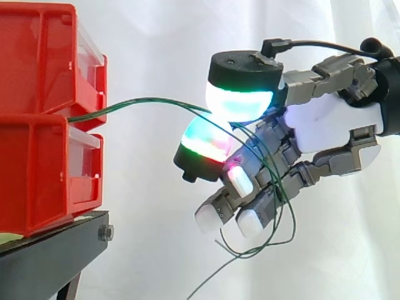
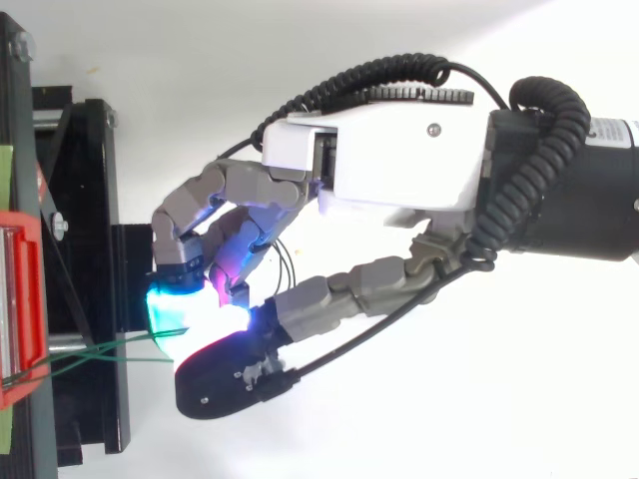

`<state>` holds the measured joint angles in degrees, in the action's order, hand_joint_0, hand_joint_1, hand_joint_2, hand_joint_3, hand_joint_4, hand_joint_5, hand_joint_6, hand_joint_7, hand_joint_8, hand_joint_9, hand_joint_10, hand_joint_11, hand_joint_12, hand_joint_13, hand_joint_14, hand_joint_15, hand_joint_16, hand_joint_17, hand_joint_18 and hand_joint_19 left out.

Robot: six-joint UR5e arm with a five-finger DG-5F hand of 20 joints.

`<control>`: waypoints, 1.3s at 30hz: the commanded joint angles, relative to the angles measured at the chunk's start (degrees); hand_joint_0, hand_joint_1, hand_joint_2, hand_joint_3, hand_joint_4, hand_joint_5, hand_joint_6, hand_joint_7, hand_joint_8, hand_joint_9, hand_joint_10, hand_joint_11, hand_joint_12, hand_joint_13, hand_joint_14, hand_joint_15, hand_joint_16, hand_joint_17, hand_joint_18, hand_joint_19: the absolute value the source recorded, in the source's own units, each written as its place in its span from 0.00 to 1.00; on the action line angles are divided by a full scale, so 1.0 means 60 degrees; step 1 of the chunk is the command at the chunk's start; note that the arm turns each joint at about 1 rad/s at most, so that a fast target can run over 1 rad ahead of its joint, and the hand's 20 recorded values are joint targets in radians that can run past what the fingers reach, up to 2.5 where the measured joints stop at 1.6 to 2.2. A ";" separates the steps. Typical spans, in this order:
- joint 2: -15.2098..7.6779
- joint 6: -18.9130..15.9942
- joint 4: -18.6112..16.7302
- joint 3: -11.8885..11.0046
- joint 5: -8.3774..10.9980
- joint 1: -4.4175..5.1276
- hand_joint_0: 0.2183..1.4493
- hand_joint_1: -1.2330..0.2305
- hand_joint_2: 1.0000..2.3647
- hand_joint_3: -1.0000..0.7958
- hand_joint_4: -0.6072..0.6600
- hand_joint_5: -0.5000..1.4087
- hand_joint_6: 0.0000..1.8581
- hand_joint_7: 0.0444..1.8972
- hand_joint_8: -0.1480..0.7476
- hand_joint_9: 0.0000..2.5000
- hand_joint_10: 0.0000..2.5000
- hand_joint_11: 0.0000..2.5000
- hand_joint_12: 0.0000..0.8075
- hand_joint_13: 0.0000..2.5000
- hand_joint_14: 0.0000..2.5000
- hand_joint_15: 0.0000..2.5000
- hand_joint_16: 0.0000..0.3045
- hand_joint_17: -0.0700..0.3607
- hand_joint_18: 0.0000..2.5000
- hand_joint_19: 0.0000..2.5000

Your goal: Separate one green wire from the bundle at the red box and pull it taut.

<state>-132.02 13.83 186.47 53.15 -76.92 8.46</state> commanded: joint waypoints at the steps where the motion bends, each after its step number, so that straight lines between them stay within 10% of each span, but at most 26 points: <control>1: 0.0001 -0.0019 -0.0008 0.0003 -0.0013 -0.0003 0.31 0.31 0.01 0.42 0.59 0.16 0.49 0.55 0.50 0.35 0.01 0.29 0.41 0.28 0.00 0.11 0.16 0.42 0.29 0.14; 13: 0.0001 0.0010 0.0197 -0.0246 -0.0101 -0.0091 0.29 0.50 0.01 0.35 0.62 0.17 0.48 0.55 0.50 0.36 0.01 0.28 0.41 0.28 0.00 0.12 0.17 0.43 0.29 0.15; 22: 0.0016 0.0025 0.0431 -0.0304 -0.0101 -0.0106 0.29 0.37 0.01 0.47 0.60 0.17 0.48 0.56 0.52 0.36 0.01 0.29 0.42 0.28 0.00 0.11 0.17 0.43 0.29 0.14; 39: 0.0001 0.0025 0.0431 -0.0348 -0.0203 -0.0252 0.32 0.28 0.01 0.33 0.61 0.17 0.49 0.53 0.49 0.35 0.01 0.29 0.40 0.28 0.00 0.12 0.16 0.42 0.29 0.14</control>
<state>-132.01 13.96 189.05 51.11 -78.08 7.09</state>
